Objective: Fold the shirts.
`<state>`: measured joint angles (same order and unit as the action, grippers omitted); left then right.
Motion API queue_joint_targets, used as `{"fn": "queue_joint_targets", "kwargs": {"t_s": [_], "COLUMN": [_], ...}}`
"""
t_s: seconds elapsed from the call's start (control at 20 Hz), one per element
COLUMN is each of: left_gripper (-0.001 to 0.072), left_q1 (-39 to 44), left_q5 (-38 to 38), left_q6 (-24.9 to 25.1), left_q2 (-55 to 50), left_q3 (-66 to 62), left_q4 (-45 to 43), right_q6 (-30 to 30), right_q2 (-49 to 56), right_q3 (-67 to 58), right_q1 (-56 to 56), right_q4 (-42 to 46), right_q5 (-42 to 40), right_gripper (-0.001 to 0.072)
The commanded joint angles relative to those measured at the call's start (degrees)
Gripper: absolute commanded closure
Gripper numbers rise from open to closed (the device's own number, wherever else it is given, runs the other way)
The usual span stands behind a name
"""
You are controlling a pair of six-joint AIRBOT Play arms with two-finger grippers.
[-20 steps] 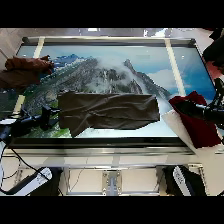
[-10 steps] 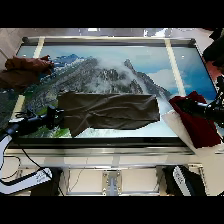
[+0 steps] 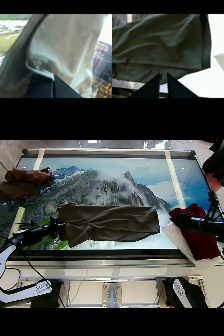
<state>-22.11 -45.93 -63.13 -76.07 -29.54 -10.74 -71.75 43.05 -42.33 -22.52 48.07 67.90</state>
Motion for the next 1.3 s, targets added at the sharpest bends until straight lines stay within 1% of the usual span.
{"fn": "queue_joint_targets", "kwargs": {"t_s": [0.0,0.05,0.15,0.4,0.7,0.75,0.8,0.85,1.0,1.05,1.1,1.25], "left_gripper": [0.0692,0.0692,0.0692,0.0693,0.0692,0.0692,0.0692,0.0692,0.0692,0.0692,0.0692,0.0692], "left_q1": [0.11,0.11,0.11,0.11,0.11,0.11,0.11,0.11,0.11,0.11,0.11,0.11], "left_q5": [-1.33,-2.12,-2.91,-2.86,-2.69,-2.69,-2.71,-2.71,-2.69,-2.69,-2.69,-2.71], "left_q6": [1.97,2.32,2.75,2.78,2.8,2.8,2.8,2.8,2.8,2.91,3.87,4.07], "left_q2": [-0.04,-0.04,-0.04,-0.04,-0.04,-0.04,-0.04,-0.04,-0.04,-0.04,-0.04,-0.04], "left_q3": [-0.31,-0.31,-0.31,-0.31,-0.31,-0.31,-0.31,-0.31,-0.31,-0.31,-0.31,-0.31], "left_q4": [3.52,3.52,3.52,3.54,3.52,3.52,3.52,3.54,3.54,3.54,3.54,3.54], "right_q6": [-5.75,-7.32,-7.37,-7.91,-7.91,-7.91,-7.89,-7.89,-6.75,-6.75,-6.75,-6.73], "right_q2": [3.69,5.97,10.75,20.92,24.15,24.15,24.15,24.15,24.15,24.15,24.15,24.15], "right_q3": [6.95,9.44,11.87,11.61,11.61,11.61,11.61,11.61,11.61,11.61,11.61,11.61], "right_q1": [3.87,4.55,5.33,5.42,5.42,5.42,5.42,5.42,5.42,5.42,5.42,5.42], "right_q4": [0.83,-0.59,-4.17,-6.82,-7.67,-7.78,-7.91,-8.28,-10.27,-10.38,-10.38,-10.43], "right_q5": [-3.23,-6.25,-11.08,-14.47,-19.37,-20.52,-21.64,-22.53,-24.33,-24.7,-25.0,-24.28], "right_gripper": [0.0302,0.0305,0.0306,0.0306,0.031,0.0357,0.0426,0.0453,0.0456,0.0473,0.0476,0.0476]}}
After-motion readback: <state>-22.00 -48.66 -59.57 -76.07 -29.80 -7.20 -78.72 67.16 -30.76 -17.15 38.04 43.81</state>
